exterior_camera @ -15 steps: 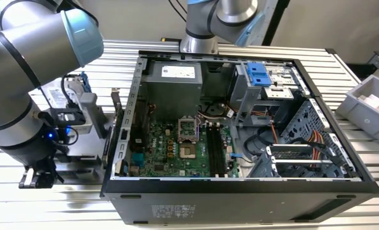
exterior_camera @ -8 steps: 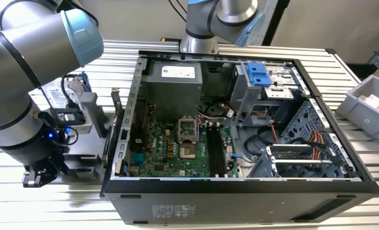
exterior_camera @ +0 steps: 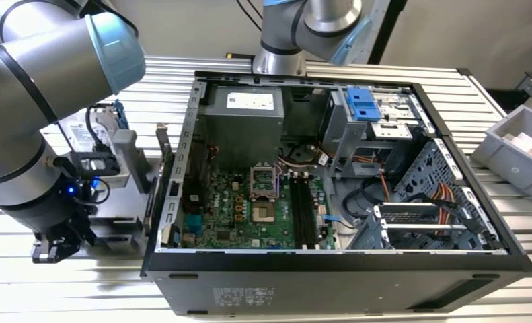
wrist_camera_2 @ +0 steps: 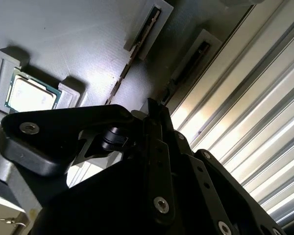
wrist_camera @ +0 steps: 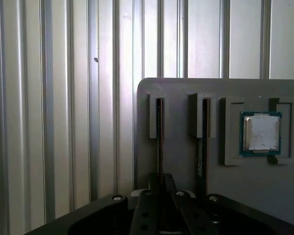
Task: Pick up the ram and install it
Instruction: 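Pick up the ram and move it above insertion slot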
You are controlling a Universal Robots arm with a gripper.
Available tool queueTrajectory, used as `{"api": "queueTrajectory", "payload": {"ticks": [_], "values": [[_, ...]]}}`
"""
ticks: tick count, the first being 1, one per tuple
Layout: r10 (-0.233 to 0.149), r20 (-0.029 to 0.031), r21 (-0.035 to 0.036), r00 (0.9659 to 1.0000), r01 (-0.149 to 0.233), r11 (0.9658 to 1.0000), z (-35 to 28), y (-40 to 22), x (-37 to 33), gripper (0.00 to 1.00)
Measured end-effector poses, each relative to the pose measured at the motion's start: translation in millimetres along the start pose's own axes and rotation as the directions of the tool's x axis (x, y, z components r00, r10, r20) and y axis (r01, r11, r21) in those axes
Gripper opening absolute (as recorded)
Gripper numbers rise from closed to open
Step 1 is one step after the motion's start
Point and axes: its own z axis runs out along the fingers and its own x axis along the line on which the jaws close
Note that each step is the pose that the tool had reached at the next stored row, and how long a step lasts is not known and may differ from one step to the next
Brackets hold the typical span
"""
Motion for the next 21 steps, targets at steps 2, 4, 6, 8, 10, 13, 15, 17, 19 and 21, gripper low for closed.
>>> {"api": "queueTrajectory", "payload": {"ticks": [2,4,6,8,10,13,15,17,19,21], "values": [[0.000,0.0001,0.0000,1.0000,0.000,1.0000,0.0,0.0,0.0,0.00],[0.000,0.0001,0.0000,1.0000,0.000,1.0000,0.0,0.0,0.0,0.00],[0.000,0.0000,-0.0001,1.0000,0.000,1.0000,0.0,0.0,0.0,0.00],[0.000,0.0000,-0.0001,1.0000,0.000,1.0000,0.0,0.0,0.0,0.00],[0.000,0.0000,-0.0001,1.0000,0.000,1.0000,0.0,0.0,0.0,0.00],[0.000,0.0001,-0.0001,1.0000,0.000,1.0000,0.0,0.0,0.0,0.00],[0.000,0.0000,-0.0002,1.0000,0.000,1.0000,0.0,0.0,0.0,0.00],[0.000,0.0001,-0.0002,1.0000,0.000,1.0000,0.0,0.0,0.0,0.00],[0.000,0.0000,-0.0003,1.0000,0.000,1.0000,0.0,0.0,0.0,0.00],[0.000,0.0000,-0.0003,1.0000,0.000,1.0000,0.0,0.0,0.0,0.00]]}}
